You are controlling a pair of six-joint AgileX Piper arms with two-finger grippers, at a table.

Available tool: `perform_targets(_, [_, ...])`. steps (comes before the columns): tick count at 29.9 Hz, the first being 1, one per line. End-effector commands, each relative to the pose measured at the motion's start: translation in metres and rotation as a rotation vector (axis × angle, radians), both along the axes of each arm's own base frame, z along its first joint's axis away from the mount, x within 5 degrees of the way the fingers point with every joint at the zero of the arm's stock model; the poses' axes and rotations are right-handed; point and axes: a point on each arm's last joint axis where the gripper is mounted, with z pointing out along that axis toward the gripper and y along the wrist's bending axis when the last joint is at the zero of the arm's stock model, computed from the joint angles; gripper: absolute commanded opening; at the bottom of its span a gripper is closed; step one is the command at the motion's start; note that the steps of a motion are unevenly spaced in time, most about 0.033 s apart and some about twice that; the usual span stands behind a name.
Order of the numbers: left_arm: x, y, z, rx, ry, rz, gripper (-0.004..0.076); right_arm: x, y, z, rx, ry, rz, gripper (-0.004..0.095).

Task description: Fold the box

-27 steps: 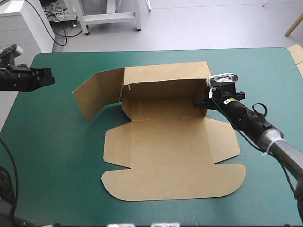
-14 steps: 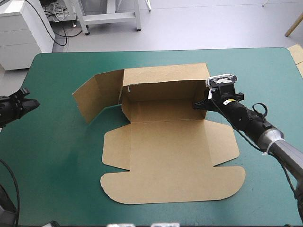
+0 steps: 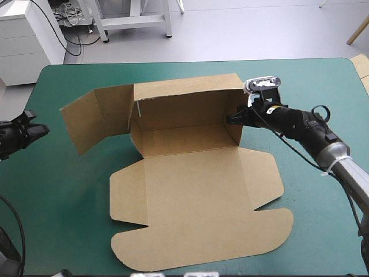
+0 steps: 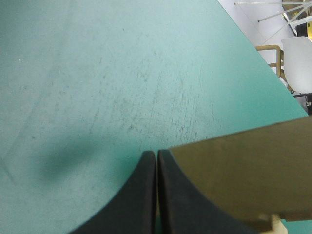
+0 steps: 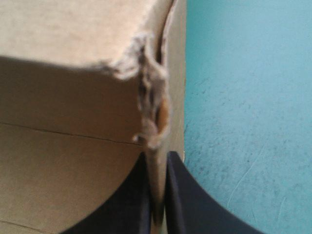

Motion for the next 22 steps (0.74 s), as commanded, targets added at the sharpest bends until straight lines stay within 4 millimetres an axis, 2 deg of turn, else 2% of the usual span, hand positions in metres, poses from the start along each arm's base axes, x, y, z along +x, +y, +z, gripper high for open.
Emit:
perform_targets(1, [-0.003, -0.006, 0.021, -0.007, -0.081, 0.003, -0.0008, -0.008, -0.006, 0.055, 0.068, 0.014, -0.078, -0.0014])
perform_targets(6, [-0.003, -0.006, 0.021, -0.006, -0.080, 0.003, -0.0008, -0.016, -0.013, 0.080, 0.016, 0.098, -0.130, -0.0014])
perform_targets(9, [-0.003, -0.006, 0.021, -0.015, -0.076, 0.010, -0.0008, -0.021, -0.016, 0.080, -0.019, 0.165, -0.135, -0.0014])
perform_targets(18, [-0.003, -0.006, 0.021, -0.055, -0.055, 0.038, -0.0008, -0.041, -0.020, 0.038, -0.137, 0.505, -0.143, -0.0014])
perform_targets(22, [-0.002, -0.007, 0.023, -0.072, -0.070, 0.042, -0.0008, -0.044, -0.022, 0.019, -0.173, 0.549, -0.132, -0.0014])
